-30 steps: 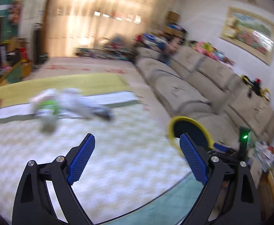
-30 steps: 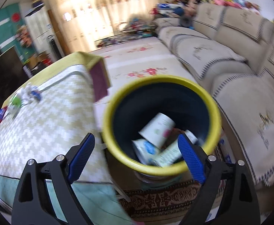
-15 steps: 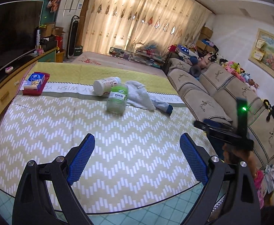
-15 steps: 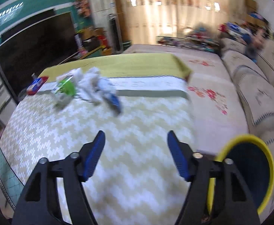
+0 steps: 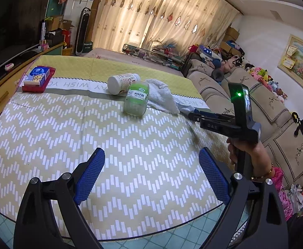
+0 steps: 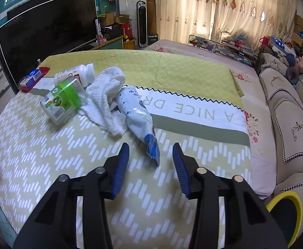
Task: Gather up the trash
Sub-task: 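Grasp the white tube by its blue cap with the right gripper, then carry the white tube into the bin and open the right gripper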
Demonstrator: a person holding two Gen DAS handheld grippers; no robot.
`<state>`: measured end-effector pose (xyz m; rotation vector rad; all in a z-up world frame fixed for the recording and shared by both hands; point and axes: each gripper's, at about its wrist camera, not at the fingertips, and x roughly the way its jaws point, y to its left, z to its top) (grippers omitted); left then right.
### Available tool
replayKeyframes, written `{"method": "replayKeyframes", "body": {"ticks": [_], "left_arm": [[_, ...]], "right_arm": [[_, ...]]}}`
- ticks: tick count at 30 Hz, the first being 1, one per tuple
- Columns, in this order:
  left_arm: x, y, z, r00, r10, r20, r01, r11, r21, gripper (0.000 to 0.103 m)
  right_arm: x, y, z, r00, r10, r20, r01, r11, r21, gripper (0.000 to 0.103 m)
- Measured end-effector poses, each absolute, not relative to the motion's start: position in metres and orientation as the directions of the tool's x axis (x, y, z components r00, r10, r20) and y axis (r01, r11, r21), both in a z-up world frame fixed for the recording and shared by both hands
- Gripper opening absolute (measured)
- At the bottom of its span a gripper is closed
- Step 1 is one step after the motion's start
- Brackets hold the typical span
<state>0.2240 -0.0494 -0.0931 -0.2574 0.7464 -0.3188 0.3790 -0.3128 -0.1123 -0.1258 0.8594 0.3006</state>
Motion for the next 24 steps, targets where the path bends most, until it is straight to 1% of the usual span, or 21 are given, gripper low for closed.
{"method": "replayKeyframes", "body": {"ticks": [2,5,7,12,24], "left_arm": [[0.224,-0.051,-0.095,0.687,-0.373,-0.624,0.190,0.921,-0.340,0.091],[0.225,-0.052,-0.098,0.683,-0.374,-0.627,0.190,0.920,-0.342,0.091],[0.226,-0.052,-0.100,0.679,-0.376,-0.630,0.189,0.919,-0.345,0.091],[0.227,-0.053,-0.102,0.676,-0.380,-0.632,0.190,0.918,-0.349,0.091],[0.225,-0.060,-0.104,0.667,-0.396,-0.631,0.209,0.913,-0.351,0.091]], "right_arm": [[0.383,-0.313,-0.114,0.609,0.207,-0.766,-0.305,0.952,0.014,0.035],[0.388,-0.312,-0.116,0.595,0.230,-0.770,-0.317,0.948,0.039,0.026],[0.389,-0.311,-0.116,0.590,0.239,-0.771,-0.328,0.944,0.042,0.014],[0.374,-0.308,-0.109,0.600,0.260,-0.756,-0.349,0.936,0.045,0.012],[0.307,-0.333,-0.097,0.622,0.277,-0.732,-0.327,0.942,0.079,0.011]]}}
